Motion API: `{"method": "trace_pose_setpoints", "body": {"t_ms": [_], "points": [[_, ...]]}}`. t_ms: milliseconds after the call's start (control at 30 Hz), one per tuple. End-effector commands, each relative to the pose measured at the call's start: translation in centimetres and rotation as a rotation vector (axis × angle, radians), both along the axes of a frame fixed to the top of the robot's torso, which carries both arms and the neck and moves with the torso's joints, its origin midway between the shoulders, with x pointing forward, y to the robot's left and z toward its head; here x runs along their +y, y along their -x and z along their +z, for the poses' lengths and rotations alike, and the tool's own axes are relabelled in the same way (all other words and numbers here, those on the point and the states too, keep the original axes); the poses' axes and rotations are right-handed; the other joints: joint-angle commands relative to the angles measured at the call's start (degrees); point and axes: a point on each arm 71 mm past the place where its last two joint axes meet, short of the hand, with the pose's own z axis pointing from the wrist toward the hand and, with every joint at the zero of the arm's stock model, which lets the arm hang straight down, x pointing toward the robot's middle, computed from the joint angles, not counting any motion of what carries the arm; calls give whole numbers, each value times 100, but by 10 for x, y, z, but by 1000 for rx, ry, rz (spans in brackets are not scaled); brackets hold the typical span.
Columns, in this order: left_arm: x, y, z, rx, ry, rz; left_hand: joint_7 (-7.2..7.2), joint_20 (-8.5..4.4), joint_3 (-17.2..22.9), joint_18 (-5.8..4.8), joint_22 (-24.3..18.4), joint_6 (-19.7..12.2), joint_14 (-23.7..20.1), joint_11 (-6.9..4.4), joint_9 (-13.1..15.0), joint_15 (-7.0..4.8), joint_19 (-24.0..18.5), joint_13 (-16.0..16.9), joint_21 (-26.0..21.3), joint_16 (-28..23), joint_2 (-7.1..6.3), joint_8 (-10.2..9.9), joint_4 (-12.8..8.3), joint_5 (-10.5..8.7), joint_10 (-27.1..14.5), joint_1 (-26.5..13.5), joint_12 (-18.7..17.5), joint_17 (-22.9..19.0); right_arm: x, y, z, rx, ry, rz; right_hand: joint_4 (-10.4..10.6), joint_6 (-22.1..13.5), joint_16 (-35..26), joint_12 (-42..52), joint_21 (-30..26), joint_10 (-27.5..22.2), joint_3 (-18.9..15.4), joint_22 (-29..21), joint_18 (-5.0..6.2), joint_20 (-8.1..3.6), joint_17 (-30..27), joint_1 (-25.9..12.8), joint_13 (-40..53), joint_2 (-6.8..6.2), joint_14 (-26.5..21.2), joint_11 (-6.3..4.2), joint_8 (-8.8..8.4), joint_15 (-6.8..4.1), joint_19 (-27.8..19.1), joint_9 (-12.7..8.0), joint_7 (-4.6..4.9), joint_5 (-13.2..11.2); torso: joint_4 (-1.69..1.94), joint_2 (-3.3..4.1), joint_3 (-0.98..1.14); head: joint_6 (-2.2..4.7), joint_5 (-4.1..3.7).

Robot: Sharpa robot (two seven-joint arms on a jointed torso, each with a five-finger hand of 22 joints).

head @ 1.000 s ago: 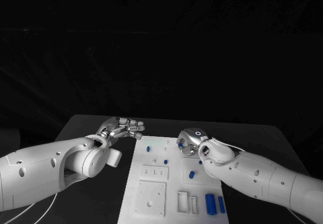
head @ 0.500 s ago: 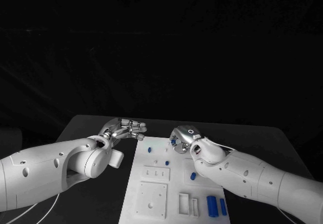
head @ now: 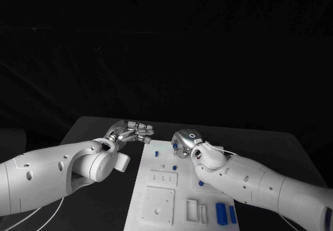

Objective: Assemble the parts on the task board

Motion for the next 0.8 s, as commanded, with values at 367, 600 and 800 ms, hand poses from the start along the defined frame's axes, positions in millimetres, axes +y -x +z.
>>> {"method": "trace_pose_setpoints", "body": {"t_ms": [367,600,800], "points": [[-7,1,8,-14,5,-32,-6,17,6,59,-16,-44,-30,10,3,-6,45,6,-42,-36,-28,-6,15,-16,-42,-32,-26,-12,0,-4,-2,-9,28,-23,-6,29,23,32,-109,120,25,104,71,2,-21,16,13,2,10,-104,14,-41,76,-1,1,19,86,85,-42,16,-33],[-7,2,9,-17,4,-32,-6,17,6,59,-16,-44,-30,10,3,-6,45,6,-42,-36,-28,-6,15,-16,-42,-32,-26,-12,-7,-5,-1,-26,38,-53,-12,35,32,32,-228,123,47,267,71,1,-38,22,13,-9,8,-104,15,-41,114,-1,0,21,67,95,-37,18,-29],[-5,1,10,-18,2,-29,-6,17,6,59,-16,-44,-30,10,3,-6,45,6,-42,-36,-28,-6,15,-16,-42,-32,-26,-12,-7,-3,1,-43,29,-56,-13,43,40,32,-327,132,85,420,76,3,-45,26,12,-34,9,-104,15,-40,144,0,-2,32,72,106,-38,31,-42]]}}
